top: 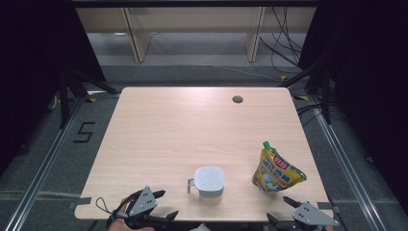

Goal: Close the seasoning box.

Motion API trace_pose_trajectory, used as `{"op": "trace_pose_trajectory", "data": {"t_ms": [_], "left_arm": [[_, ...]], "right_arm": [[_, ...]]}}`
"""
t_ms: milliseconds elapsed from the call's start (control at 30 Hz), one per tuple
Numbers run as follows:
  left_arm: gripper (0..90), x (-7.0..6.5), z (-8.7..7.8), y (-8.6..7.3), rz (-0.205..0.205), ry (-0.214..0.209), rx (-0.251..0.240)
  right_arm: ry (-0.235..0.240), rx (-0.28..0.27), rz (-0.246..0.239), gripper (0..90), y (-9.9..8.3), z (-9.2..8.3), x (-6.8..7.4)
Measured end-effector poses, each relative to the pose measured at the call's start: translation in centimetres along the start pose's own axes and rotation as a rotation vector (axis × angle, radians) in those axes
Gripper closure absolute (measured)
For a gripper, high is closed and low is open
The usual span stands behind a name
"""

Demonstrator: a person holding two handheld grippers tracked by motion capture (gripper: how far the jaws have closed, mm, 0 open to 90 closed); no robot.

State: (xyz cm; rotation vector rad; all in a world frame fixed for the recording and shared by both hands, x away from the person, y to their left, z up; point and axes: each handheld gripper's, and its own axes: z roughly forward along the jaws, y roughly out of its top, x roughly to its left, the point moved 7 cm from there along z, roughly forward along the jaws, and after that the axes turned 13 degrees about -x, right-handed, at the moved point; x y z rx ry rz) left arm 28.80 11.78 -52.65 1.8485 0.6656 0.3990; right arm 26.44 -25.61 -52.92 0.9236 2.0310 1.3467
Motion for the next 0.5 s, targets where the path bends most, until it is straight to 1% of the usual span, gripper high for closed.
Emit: {"op": "trace_pose_trajectory", "data": {"t_ms": [167,233,267,300,333,400,433,467,500], "left_arm": [[22.2,0.01,-0.01,0.03,-0.001,-0.002,-0.001],[22.2,0.11,0.02,0.12,0.020,-0.013,-0.006],[22.2,-0.05,0.03,0.05,-0.008,-0.005,-0.005],[22.2,0.03,0.00,0.02,-0.001,-0.003,0.000],[22.2,-0.02,0.06,0.04,-0.005,-0.001,-0.008],[22.1,-0.02,0.02,0.04,-0.008,-0.005,-0.003],[22.2,0.05,0.02,0.08,-0.001,-0.007,-0.003],[22.2,0.06,0.02,0.08,-0.003,-0.006,-0.004],[22.1,0.06,0.13,0.10,-0.007,-0.007,-0.017]], "right_arm": [[0.000,0.000,0.000,22.8,0.00,0.01,0.00],[-0.001,0.000,0.000,22.8,0.01,0.00,0.00],[-0.001,0.000,0.000,22.8,0.00,0.01,0.00],[0.000,-0.001,0.004,22.7,0.01,0.03,0.03],[-0.001,0.000,0.004,22.8,0.00,0.02,0.01],[-0.002,0.000,0.005,22.7,0.00,0.01,0.01],[-0.002,0.000,0.006,22.7,0.01,-0.01,0.01],[-0.009,-0.001,0.000,22.7,0.03,-0.04,-0.09],[-0.014,-0.012,-0.010,22.7,0.08,0.00,-0.21]]}}
